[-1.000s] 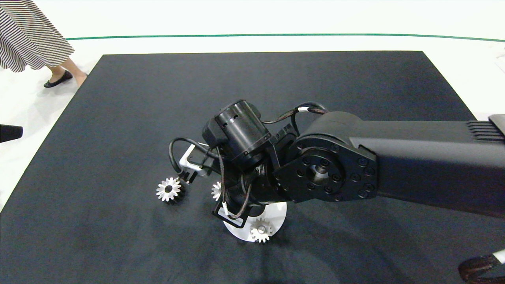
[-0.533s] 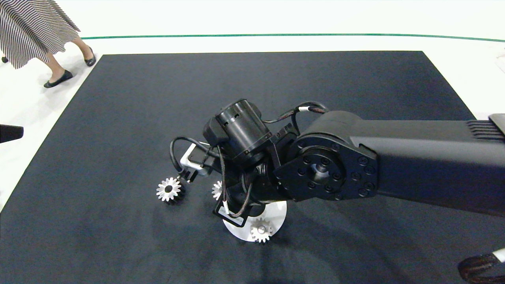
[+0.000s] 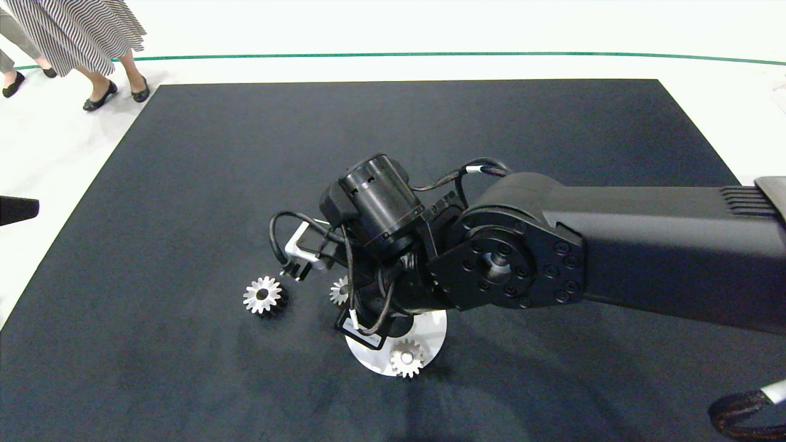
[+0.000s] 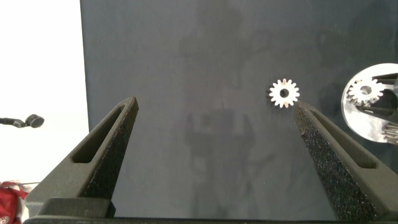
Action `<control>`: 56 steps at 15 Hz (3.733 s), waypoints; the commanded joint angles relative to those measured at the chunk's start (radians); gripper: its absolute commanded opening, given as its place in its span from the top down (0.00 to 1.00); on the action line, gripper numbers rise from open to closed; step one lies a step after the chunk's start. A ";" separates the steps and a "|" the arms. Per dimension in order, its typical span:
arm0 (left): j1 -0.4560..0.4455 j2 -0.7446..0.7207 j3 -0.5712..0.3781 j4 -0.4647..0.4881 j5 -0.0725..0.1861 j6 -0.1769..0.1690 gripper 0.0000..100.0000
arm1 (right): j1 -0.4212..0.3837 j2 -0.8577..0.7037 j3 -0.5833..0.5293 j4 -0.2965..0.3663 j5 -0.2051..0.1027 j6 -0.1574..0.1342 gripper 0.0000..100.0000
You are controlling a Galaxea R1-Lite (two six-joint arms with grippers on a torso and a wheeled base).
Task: Remove an incorrectly installed larger gear and replace it with the correct smaller gear
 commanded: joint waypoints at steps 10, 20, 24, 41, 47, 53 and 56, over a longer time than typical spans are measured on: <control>-0.002 0.003 0.002 0.005 0.002 0.000 0.00 | 0.016 -0.033 0.037 0.003 0.000 -0.001 0.78; -0.011 0.001 0.003 0.005 0.002 0.000 0.00 | 0.013 -0.032 0.052 -0.003 0.000 0.000 0.78; -0.014 0.001 0.003 0.005 0.002 0.000 0.00 | 0.010 -0.028 0.051 -0.003 0.000 0.002 0.78; -0.012 0.001 0.003 0.003 0.002 0.000 0.00 | 0.011 -0.042 0.057 -0.003 -0.023 0.009 0.00; -0.005 0.015 0.002 -0.073 0.001 -0.031 0.00 | -0.031 -0.205 0.143 -0.002 -0.062 0.071 0.00; 0.011 -0.017 0.029 -0.109 0.005 -0.080 0.00 | -0.067 -0.443 0.312 -0.048 -0.247 0.292 0.00; 0.078 -0.054 0.028 -0.188 0.005 -0.040 0.00 | -0.068 -0.568 0.404 -0.051 -0.365 0.408 0.00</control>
